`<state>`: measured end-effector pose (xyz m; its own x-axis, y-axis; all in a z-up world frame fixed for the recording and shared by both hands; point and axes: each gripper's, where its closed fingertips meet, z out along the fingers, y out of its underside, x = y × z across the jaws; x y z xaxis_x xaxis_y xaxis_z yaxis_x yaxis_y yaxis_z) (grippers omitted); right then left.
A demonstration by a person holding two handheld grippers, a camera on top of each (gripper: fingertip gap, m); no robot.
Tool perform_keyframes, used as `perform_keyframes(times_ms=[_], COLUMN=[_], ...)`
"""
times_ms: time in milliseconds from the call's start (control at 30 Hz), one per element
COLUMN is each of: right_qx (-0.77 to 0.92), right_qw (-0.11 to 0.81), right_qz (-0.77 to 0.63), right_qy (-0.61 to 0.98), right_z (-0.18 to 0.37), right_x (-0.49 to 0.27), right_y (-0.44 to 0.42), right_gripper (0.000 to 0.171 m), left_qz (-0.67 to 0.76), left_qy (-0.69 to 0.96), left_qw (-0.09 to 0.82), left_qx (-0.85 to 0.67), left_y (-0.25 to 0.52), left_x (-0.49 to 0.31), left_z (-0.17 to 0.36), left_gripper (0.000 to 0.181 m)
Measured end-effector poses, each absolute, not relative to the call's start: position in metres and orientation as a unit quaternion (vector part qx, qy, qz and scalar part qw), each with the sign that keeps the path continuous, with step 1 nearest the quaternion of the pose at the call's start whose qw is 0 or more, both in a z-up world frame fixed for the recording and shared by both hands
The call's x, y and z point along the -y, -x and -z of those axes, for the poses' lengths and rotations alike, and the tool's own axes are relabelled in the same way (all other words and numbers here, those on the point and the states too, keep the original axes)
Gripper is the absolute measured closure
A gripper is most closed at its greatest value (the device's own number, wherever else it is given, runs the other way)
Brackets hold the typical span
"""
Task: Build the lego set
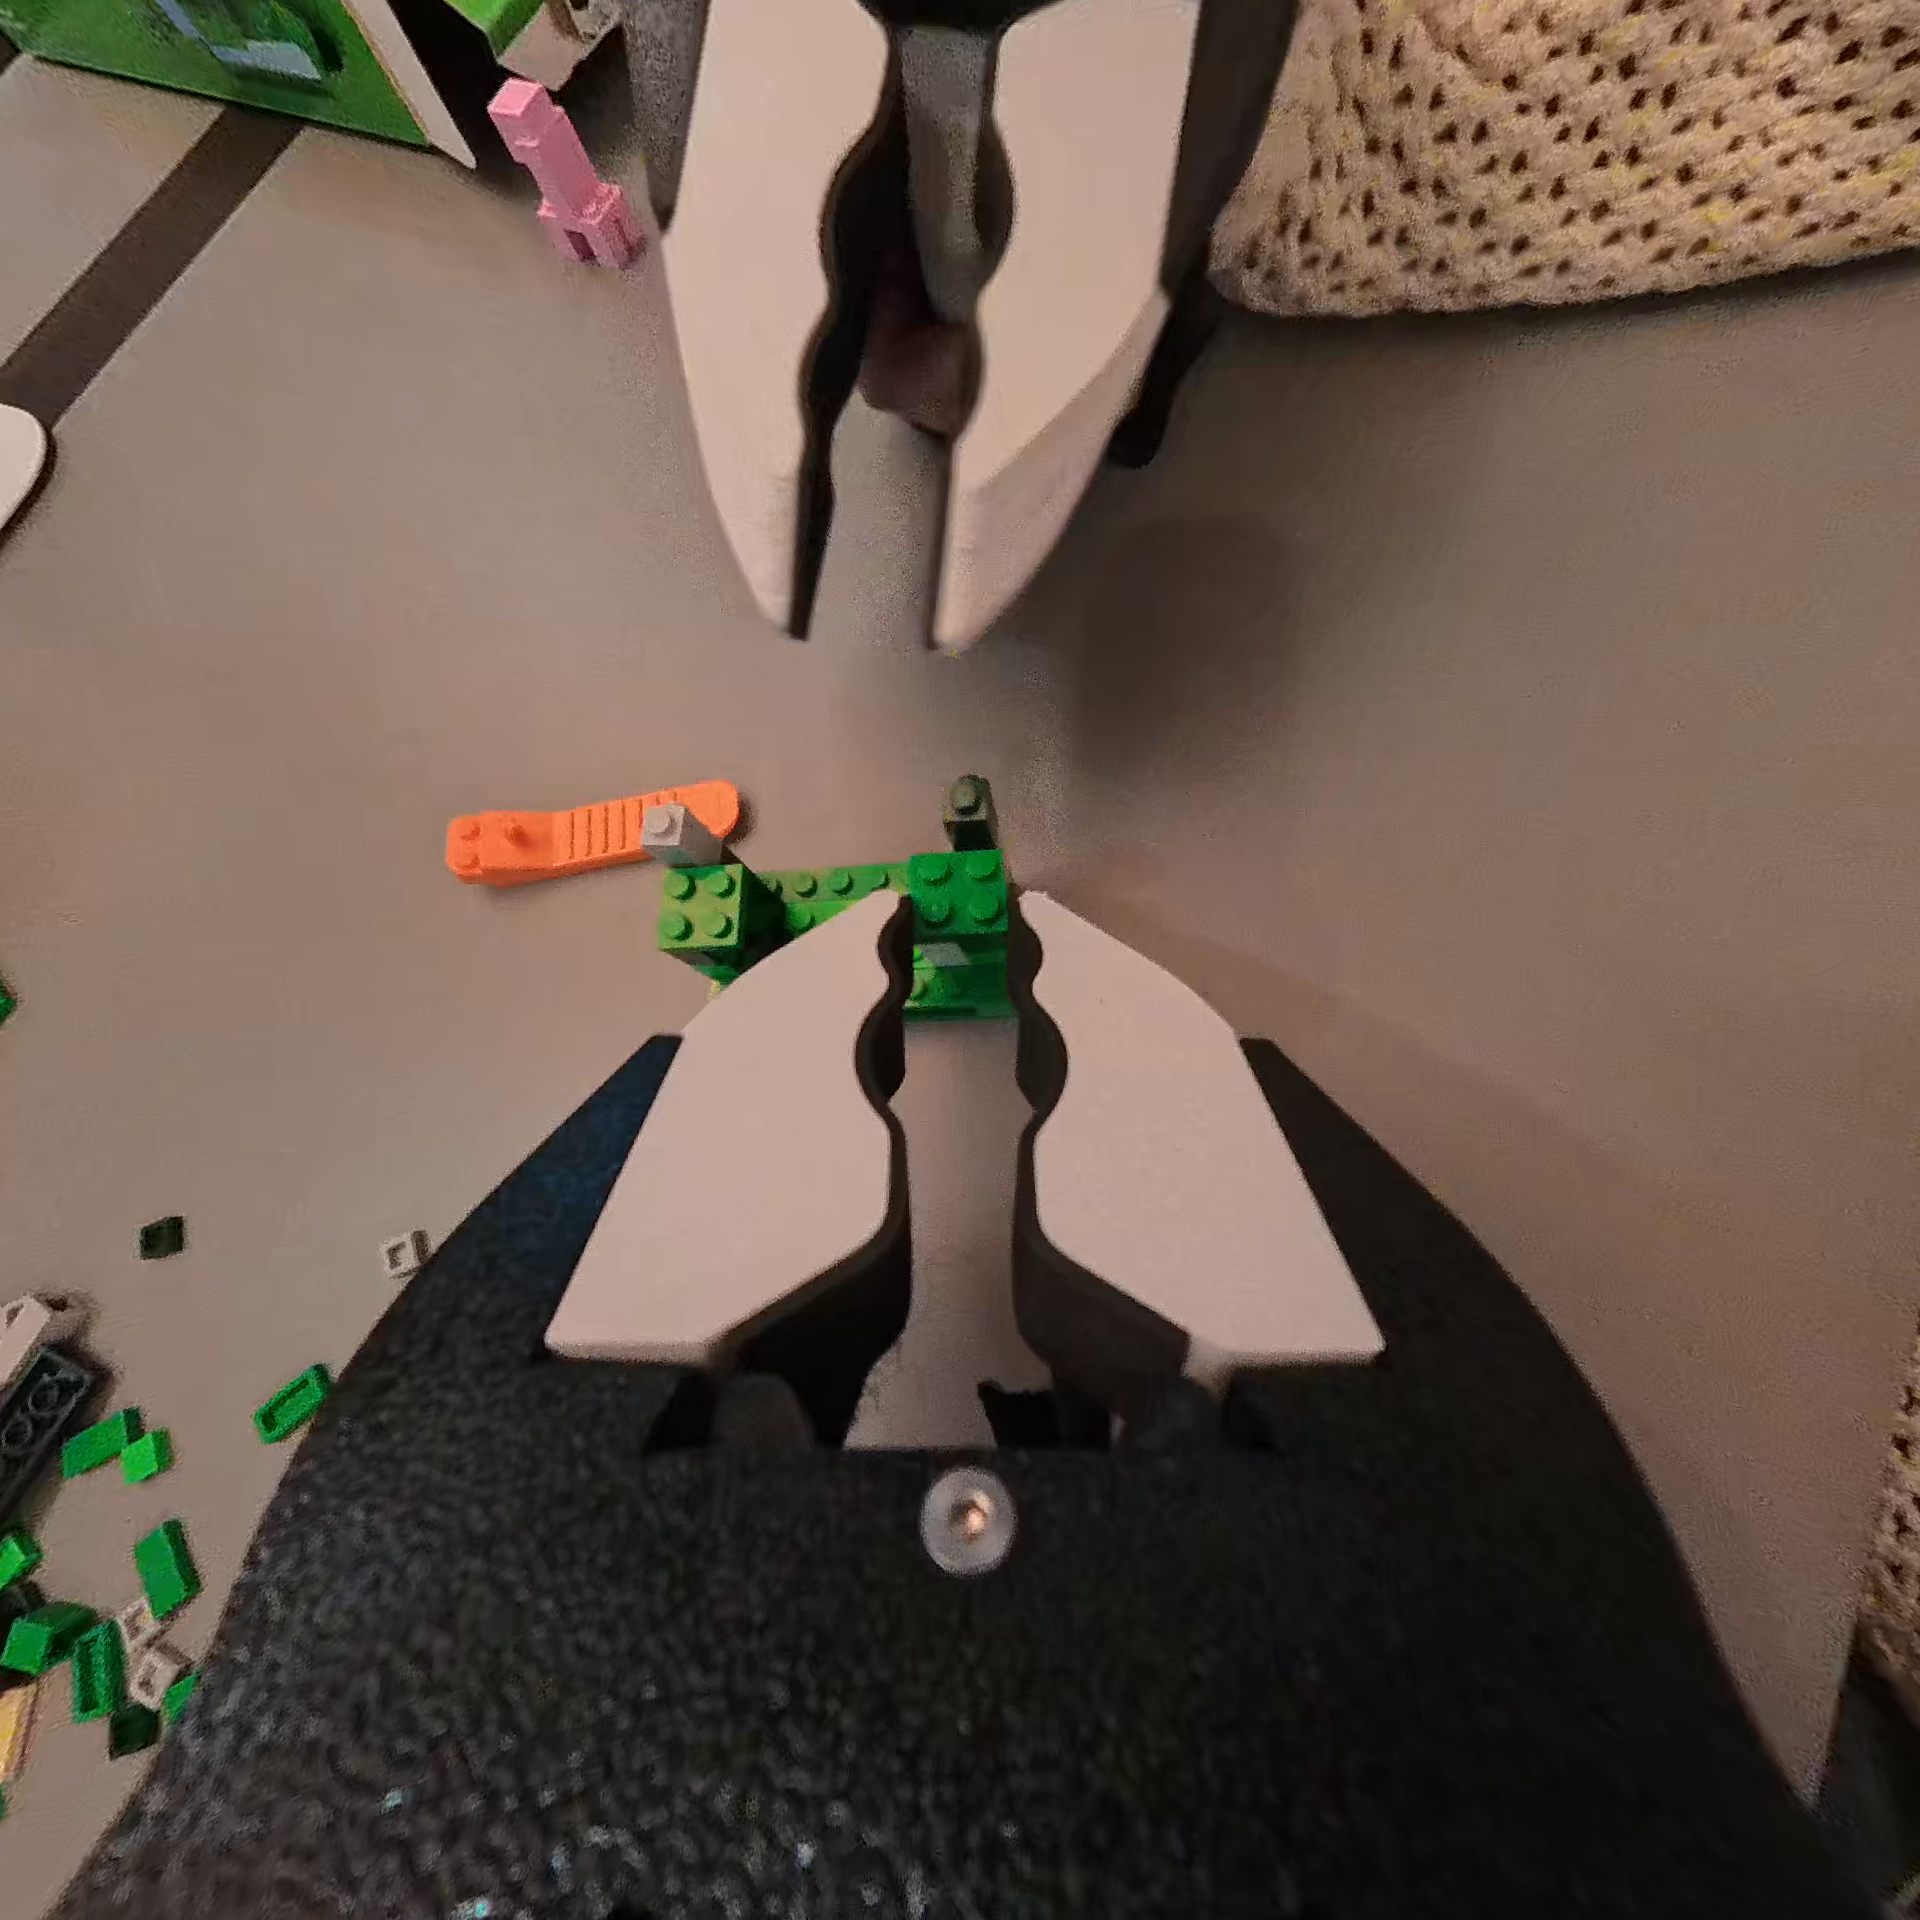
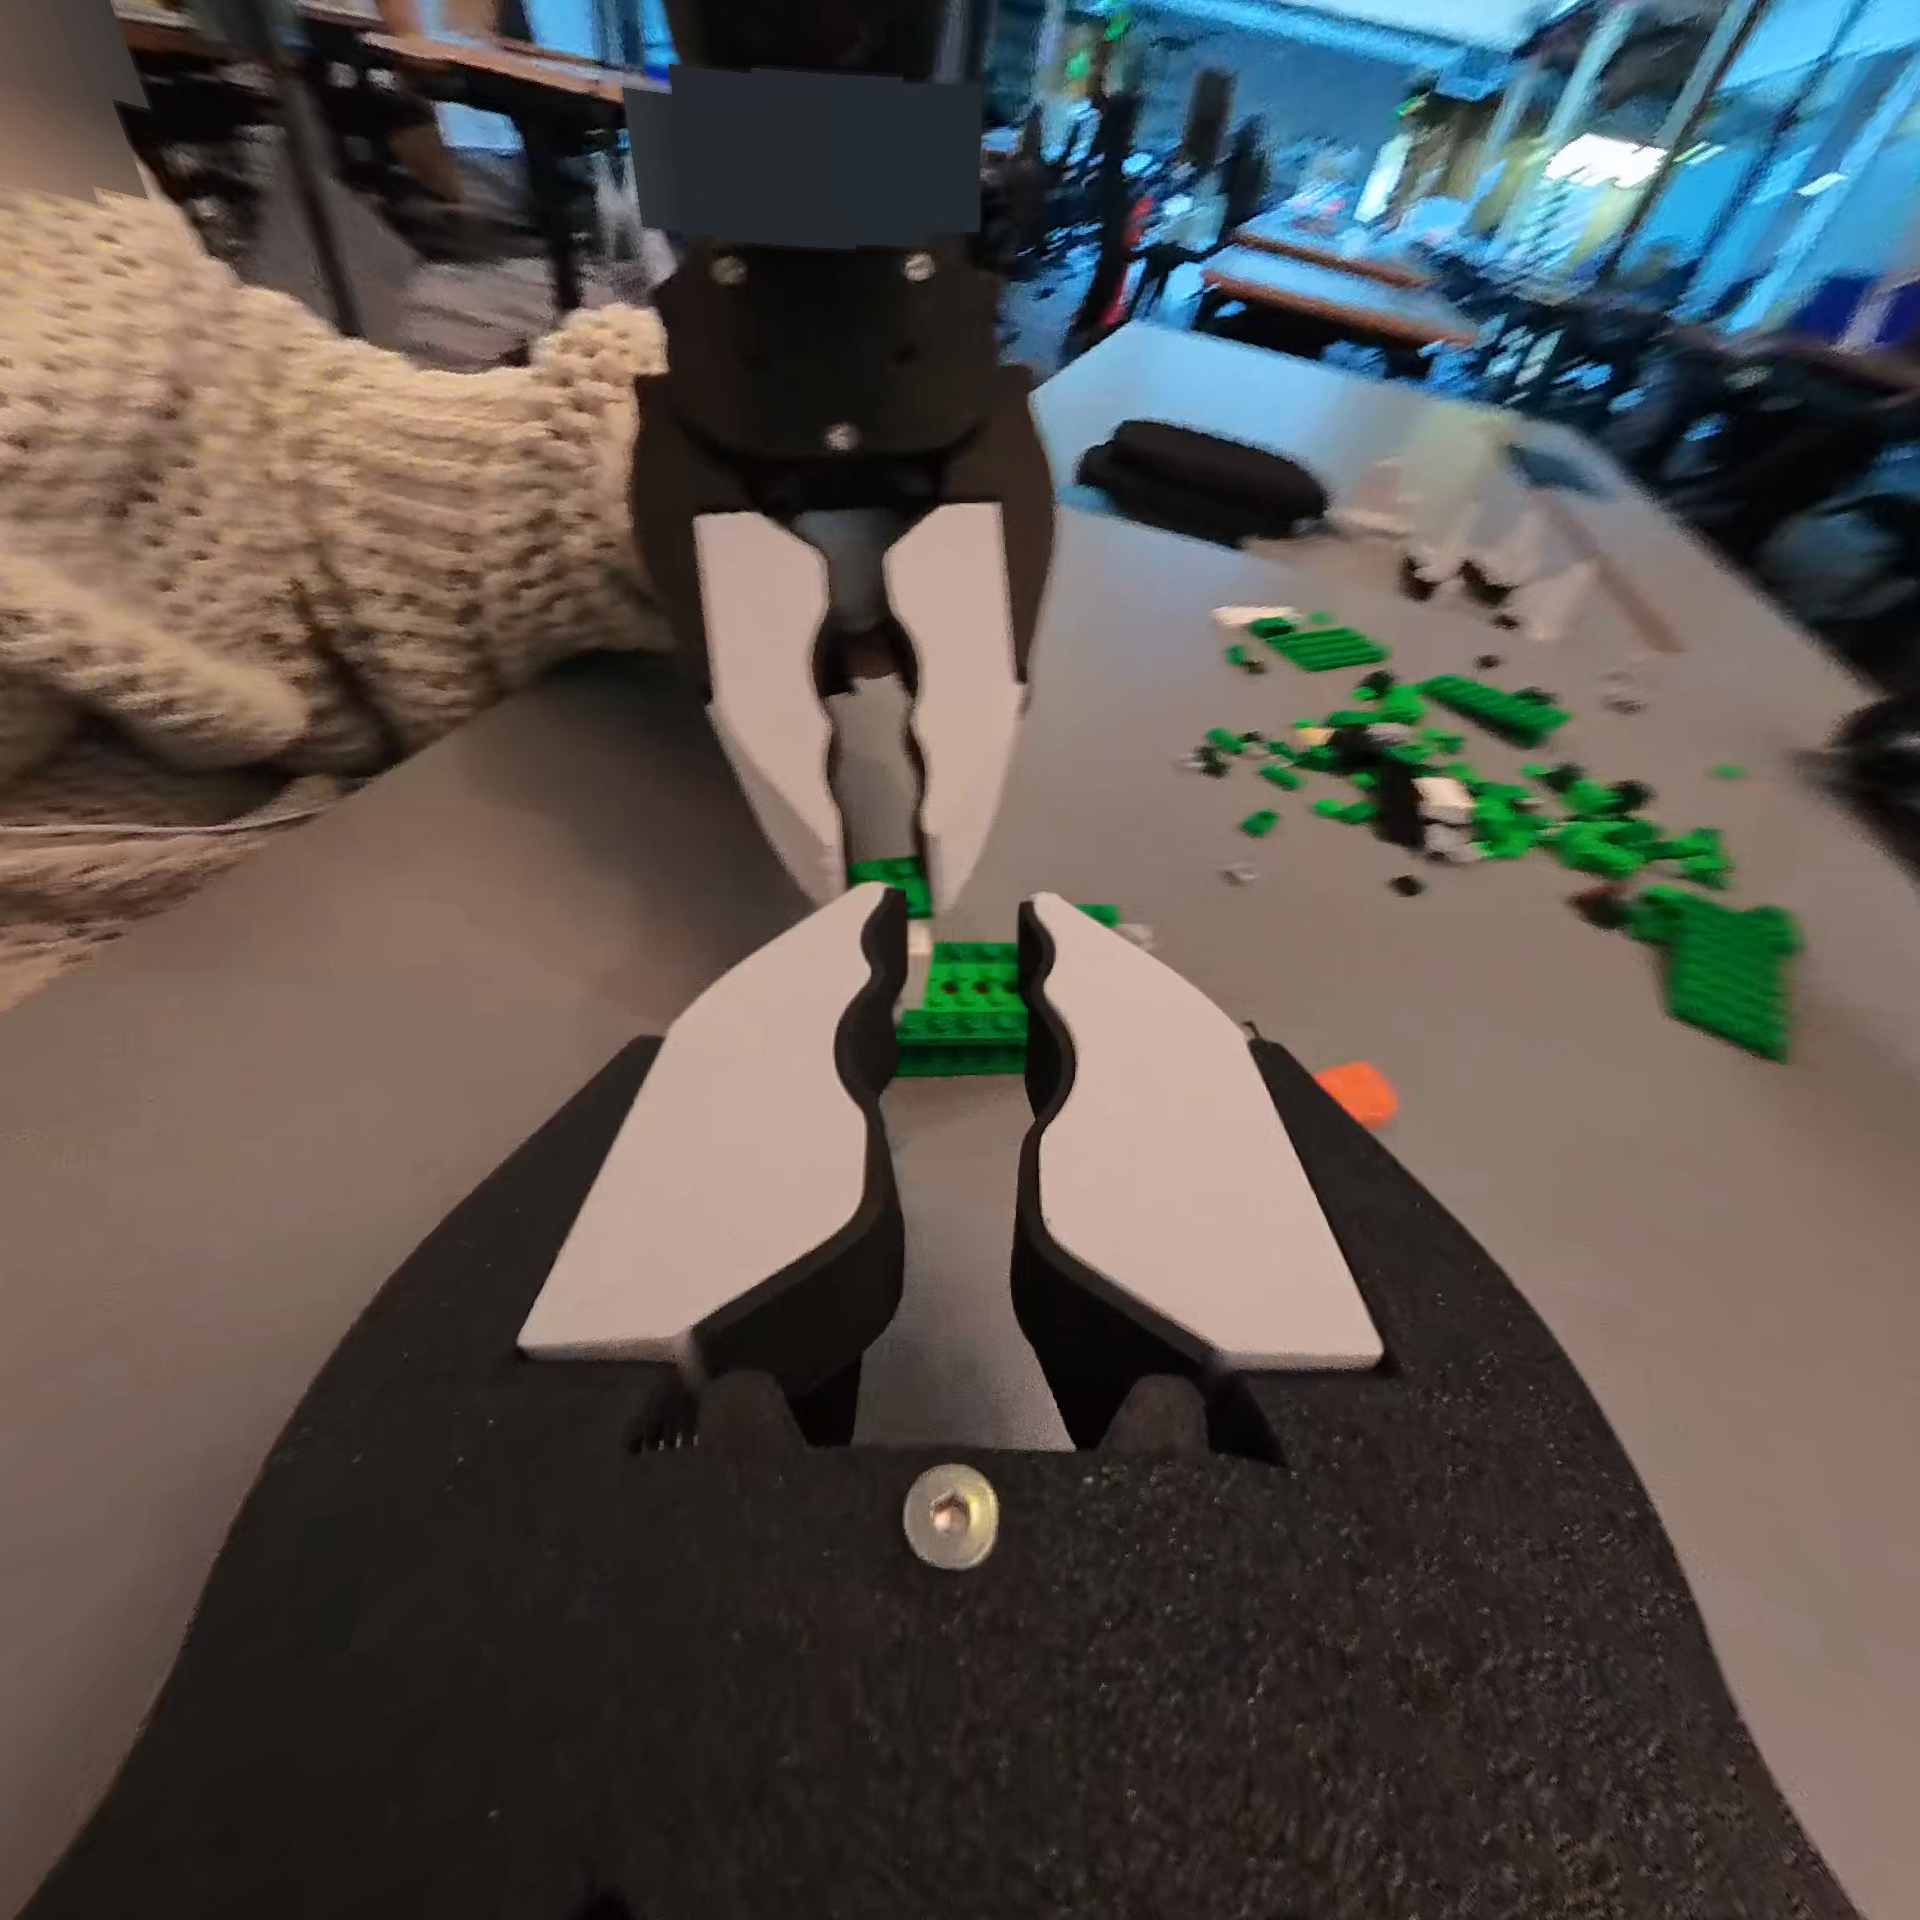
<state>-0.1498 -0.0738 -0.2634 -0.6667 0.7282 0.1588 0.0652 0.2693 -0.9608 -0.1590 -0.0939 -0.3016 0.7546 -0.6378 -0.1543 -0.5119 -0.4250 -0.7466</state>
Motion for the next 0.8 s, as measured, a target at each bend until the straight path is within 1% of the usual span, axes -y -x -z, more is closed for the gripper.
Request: perform_keyframes(times_ms=[33,100,267,500,800], right_qx=[0.745,0.758,0.781,0.814,0.826], right_qw=[0.284,0.270,0.260,0.270,0.270], right_qz=[-0.541,-0.530,-0.503,-0.436,-0.413], right_qy=[0.268,0.267,0.261,0.272,0.273], right_z=[0.267,0.272,0.282,0.301,0.308], right_x=[0.077,0.080,0.086,0.087,0.088], right_y=[0.147,0.146,0.145,0.151,0.152], right_gripper=[0.150,0.149,0.149,0.147,0.157], left_qz=[0.077,0.084,0.091,0.088,0.093], left_qy=[0.842,0.843,0.846,0.845,0.843], left_qw=[0.410,0.407,0.402,0.407,0.406], left_qx=[-0.343,-0.342,-0.337,-0.336,-0.340], left_y=[0.159,0.159,0.159,0.160,0.159], left_x=[0.094,0.093,0.090,0.087,0.086], left_z=[0.303,0.304,0.306,0.306,0.306], left_gripper=[0.165,0.165,0.165,0.165,0.165])
